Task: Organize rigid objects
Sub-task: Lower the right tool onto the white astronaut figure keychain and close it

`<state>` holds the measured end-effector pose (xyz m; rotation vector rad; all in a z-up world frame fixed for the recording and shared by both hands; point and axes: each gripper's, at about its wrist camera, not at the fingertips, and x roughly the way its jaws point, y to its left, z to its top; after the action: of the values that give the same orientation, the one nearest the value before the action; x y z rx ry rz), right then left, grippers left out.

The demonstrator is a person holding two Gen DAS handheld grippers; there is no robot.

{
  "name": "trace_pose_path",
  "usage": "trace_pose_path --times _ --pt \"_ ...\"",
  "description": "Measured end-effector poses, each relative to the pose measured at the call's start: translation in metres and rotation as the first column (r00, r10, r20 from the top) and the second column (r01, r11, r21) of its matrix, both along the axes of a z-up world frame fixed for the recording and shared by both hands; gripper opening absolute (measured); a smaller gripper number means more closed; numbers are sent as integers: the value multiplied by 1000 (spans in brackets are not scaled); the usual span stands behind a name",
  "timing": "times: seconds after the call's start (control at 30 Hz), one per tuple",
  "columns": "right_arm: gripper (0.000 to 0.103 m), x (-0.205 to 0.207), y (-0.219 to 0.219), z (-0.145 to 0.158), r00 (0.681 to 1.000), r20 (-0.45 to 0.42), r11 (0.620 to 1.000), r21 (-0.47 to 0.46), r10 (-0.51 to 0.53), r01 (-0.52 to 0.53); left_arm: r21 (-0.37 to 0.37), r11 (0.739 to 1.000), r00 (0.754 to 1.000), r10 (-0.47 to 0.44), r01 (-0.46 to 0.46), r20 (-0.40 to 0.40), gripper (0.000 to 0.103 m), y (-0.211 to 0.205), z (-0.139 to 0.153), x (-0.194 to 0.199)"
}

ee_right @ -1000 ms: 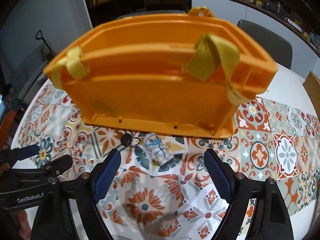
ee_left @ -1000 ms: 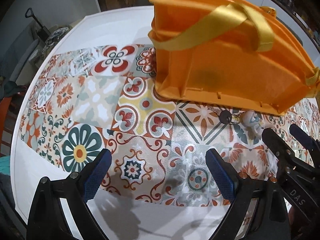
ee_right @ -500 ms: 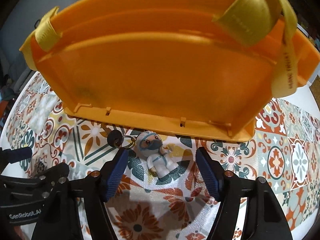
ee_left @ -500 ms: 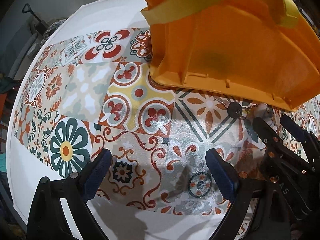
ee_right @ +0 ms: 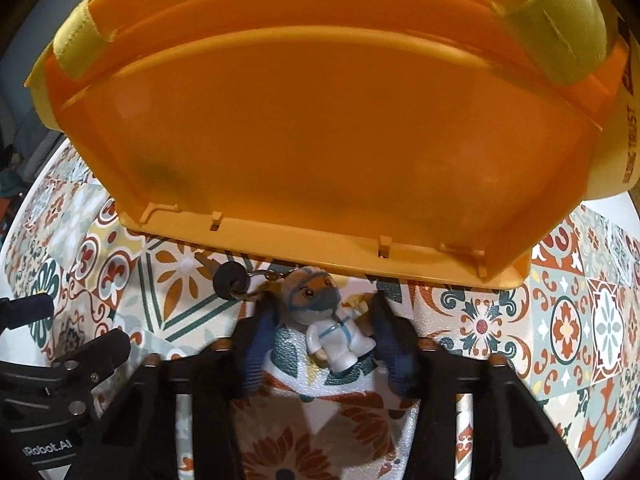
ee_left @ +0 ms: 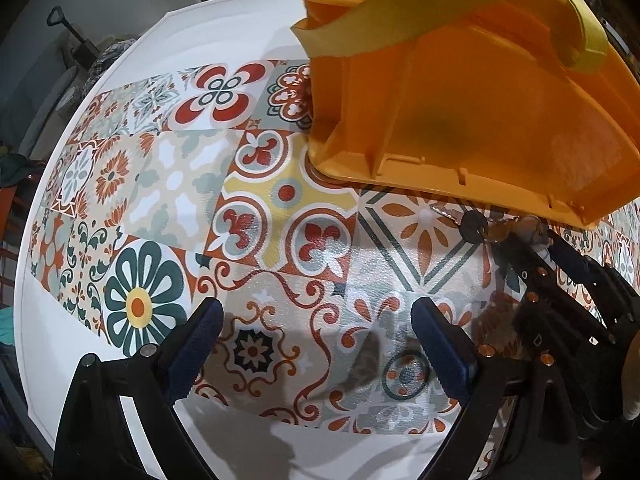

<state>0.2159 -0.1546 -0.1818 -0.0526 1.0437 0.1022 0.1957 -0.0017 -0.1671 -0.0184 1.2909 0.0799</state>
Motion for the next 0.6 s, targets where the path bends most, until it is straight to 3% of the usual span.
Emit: trace_pose_path --times 0.3,0.6 --pt "41 -17 1 17 1000 -5 1000 25 -17 17 -6 1000 1000 -9 9 14 96 2 3 0" --pt "41 -41 -5 42 999 11 999 40 -37 37 1 999 996 -52 52 70 96 -6 29 -12"
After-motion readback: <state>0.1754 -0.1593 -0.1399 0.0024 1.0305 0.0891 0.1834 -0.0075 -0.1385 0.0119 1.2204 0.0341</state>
